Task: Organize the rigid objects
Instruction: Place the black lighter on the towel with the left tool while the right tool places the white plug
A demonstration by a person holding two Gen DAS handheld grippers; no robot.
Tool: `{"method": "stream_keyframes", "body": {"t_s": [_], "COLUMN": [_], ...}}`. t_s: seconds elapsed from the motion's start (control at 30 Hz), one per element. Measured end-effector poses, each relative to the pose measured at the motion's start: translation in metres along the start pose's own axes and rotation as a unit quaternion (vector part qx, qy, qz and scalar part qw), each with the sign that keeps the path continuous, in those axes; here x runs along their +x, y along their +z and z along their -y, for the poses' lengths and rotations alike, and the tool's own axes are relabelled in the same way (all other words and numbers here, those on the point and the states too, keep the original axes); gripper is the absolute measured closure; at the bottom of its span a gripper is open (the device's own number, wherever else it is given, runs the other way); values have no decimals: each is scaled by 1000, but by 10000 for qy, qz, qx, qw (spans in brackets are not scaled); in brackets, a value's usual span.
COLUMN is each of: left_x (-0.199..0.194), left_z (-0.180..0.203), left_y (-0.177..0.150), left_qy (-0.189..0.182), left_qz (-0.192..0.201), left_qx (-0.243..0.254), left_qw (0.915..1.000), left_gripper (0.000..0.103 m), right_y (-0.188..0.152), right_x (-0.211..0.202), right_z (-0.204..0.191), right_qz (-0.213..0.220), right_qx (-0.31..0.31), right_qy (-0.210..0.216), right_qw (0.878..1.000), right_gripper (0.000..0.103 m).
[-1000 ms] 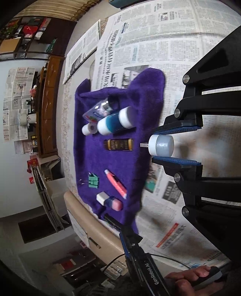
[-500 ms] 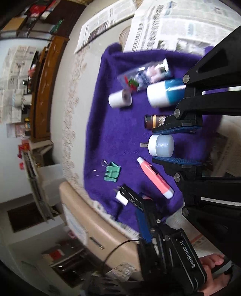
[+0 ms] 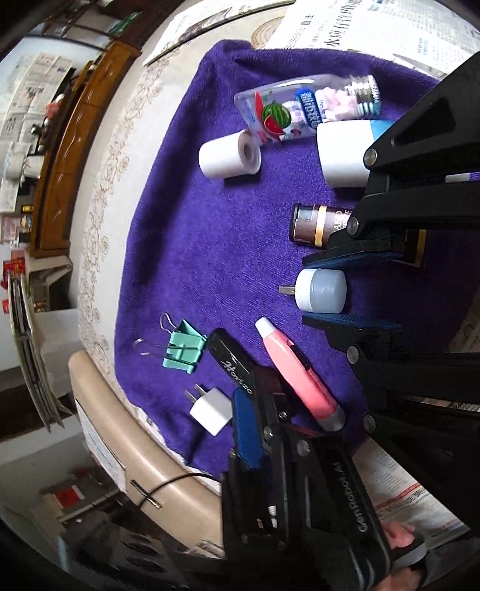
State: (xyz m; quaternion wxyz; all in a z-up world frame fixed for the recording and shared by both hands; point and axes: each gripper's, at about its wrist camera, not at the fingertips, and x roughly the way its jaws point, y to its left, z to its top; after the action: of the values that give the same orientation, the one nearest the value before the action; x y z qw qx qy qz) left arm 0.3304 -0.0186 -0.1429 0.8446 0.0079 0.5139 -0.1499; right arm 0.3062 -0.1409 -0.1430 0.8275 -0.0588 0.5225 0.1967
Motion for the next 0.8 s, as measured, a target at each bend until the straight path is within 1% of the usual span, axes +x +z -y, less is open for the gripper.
{"method": "stream_keyframes", "body": {"t_s": [0.1, 0.2, 0.33, 0.47, 0.5, 0.57, 0.67, 0.73, 0.8], "left_x": [4, 4, 5, 5, 5, 6, 6, 5, 2], "left_z": [3, 4, 6, 6, 5, 5, 6, 6, 4], "left_y": [0, 2, 4, 4, 4, 5, 4, 4, 3], "left_qy": [76, 95, 129, 114, 89, -31, -55, -42, -32], "left_qz": [-15, -19, -61, -72, -67, -43, 14, 58, 126], "left_qx": [168, 227, 305, 313, 290, 238, 251, 200, 126], "left_qw": [9998, 9997, 9994, 9994, 9995, 9997, 9997, 9998, 9998], "left_gripper": [82, 82, 82, 81, 80, 72, 68, 68, 64], "right_y": [0, -2, 0, 1, 1, 2, 2, -1, -3], "right_x": [2, 3, 3, 4, 3, 3, 1, -5, -12], "right_z": [-3, -7, -9, -6, -5, -5, -2, 6, 11], "right_qz": [4, 31, -42, -75, -85, -105, -142, -158, -101], "right_qx": [-185, -459, -791, -849, -872, -893, -901, -777, -676], "right_qy": [19, 0, 12, 123, 140, 213, 330, 369, 370], "right_qw": [9998, 9989, 9969, 9963, 9961, 9957, 9953, 9962, 9970], "right_gripper": [80, 79, 79, 79, 78, 75, 73, 72, 72]}}
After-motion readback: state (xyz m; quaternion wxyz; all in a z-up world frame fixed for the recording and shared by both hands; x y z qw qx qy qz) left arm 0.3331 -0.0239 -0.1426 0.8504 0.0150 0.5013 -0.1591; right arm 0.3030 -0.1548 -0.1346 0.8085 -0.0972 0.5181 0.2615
